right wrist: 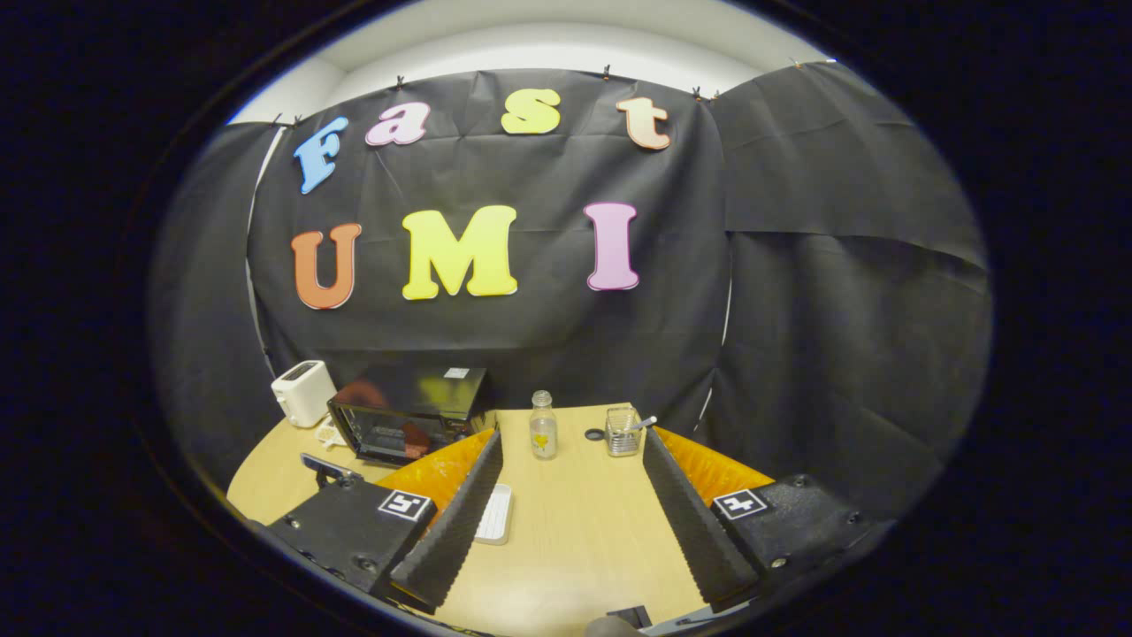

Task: Open the electric oven with the left hand, put the food in, and close the electric oven.

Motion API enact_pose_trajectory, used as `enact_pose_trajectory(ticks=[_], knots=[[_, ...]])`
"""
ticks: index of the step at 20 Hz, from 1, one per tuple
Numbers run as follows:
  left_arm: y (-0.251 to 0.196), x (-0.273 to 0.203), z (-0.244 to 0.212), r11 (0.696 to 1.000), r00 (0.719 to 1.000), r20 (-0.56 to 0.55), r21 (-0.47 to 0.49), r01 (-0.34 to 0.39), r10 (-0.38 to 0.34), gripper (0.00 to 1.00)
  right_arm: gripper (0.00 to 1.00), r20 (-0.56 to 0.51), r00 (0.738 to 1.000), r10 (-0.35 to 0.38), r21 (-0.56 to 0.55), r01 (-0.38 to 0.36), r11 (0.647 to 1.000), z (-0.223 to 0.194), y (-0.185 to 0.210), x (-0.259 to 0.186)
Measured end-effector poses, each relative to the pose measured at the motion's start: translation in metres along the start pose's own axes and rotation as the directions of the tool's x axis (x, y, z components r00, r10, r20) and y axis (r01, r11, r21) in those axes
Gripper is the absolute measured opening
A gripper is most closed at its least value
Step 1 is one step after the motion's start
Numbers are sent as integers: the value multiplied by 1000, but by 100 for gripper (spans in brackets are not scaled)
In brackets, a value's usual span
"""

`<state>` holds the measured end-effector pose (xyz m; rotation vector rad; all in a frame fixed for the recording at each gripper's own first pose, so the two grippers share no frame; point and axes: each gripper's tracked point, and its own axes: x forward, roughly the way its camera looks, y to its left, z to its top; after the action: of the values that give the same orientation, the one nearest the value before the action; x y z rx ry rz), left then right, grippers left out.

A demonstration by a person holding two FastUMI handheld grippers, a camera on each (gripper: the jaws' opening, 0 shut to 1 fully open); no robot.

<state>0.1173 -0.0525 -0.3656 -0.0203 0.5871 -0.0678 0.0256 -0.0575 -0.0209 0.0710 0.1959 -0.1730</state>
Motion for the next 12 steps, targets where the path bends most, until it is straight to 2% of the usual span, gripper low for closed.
enact_pose_trajectory(ticks=[1, 2, 9, 12], knots=[[2, 0, 0, 1000, 1000, -2, 7, -7, 7, 97, 96, -1, 1000, 7, -7, -7, 1000, -1, 0, 1], [3, 0, 3, 1000, 1000, 3, 9, -10, 10, 97, 100, 0, 1000, 10, -11, -10, 1000, -1, -3, 2], [9, -11, 46, 999, 998, 53, 29, -17, 15, 97, 100, 5, 1000, 5, 59, -6, 998, -6, -16, 11], [11, -13, 79, 1000, 996, 89, 10, -14, 13, 97, 100, 6, 1000, 3, 82, -4, 997, -9, -22, 14]])
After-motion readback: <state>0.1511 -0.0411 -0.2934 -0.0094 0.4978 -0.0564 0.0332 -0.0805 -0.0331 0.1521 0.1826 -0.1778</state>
